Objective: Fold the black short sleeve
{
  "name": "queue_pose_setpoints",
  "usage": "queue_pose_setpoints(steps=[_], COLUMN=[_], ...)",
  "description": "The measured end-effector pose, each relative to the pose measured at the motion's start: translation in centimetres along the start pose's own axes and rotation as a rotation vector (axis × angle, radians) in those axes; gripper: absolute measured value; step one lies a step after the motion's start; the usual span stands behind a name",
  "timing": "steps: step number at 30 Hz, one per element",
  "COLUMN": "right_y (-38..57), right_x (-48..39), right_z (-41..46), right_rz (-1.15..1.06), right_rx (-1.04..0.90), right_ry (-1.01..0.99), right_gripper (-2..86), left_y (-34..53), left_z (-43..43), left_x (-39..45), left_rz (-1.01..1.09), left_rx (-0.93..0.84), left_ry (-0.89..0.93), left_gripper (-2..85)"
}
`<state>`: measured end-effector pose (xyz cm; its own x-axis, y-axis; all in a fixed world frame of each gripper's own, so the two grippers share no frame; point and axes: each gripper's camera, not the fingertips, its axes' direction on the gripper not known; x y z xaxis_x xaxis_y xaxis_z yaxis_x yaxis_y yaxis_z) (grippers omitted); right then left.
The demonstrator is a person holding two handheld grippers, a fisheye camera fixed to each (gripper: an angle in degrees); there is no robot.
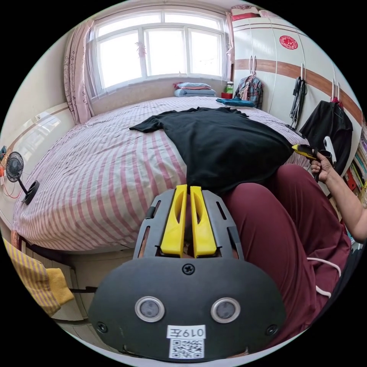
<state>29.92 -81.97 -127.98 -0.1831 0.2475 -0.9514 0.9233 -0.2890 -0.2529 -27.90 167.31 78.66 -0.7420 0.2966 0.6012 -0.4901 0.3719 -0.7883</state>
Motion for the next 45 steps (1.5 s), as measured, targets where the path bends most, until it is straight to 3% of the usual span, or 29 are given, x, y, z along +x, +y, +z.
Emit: queue_pose_setpoints(steps=[9,13,16,19,23,26,30,33,38,45], right_y=[-5.4,-9.6,-11.9,-15.4,-22.7,-31.0,-42.1,-49.0,-57.0,-62.0], right_x=[-1.6,-2.7,-3.1,-3.7,-5.4,-9.7,-16.3,-18.5,-20.0,-20.1], right_z=[-2.6,-0.1,0.0,-1.7,-2.4,1.9,12.0,20.5,31.2,41.2], right_rz=[0.044,-0.007,-0.064,-0.1,-0.152,-0.305,-0.57,-0.685,-0.721,-0.702], right_rx=[0.042,-0.193,-0.223,-0.135,0.038,0.04,0.016,-0.115,-0.297,-0.552], right_ry=[-0.162,0.02,0.071,0.106,0.075,0.036,0.118,0.169,0.154,0.172], right_gripper=[0.3,2.2,5.1,6.3,6.4,7.7,8.7,9.7,10.6,12.0], left_y=[-6.5,-10.8,-13.1,-15.9,-23.7,-32.5,-44.6,-53.3,-64.0,-70.6], left_z=[1.2,4.7,6.2,5.9,6.2,10.1,18.6,26.3,36.9,45.8], left_x=[-6.2,-8.7,-12.0,-17.4,-26.5,-30.4,-33.5,-36.2,-39.1,-40.9], left_rz=[-0.037,0.034,0.038,-0.058,-0.28,-0.258,-0.117,-0.057,0.014,0.05], left_rx=[0.067,-0.149,-0.225,-0.162,0.061,0.151,0.111,0.023,-0.097,-0.278], left_ry=[0.093,0.102,0.2,0.283,0.272,0.239,0.265,0.36,0.4,0.47], left_gripper=[1.2,1.7,2.5,4.6,9.4,11.6,13.3,15.0,17.5,17.9])
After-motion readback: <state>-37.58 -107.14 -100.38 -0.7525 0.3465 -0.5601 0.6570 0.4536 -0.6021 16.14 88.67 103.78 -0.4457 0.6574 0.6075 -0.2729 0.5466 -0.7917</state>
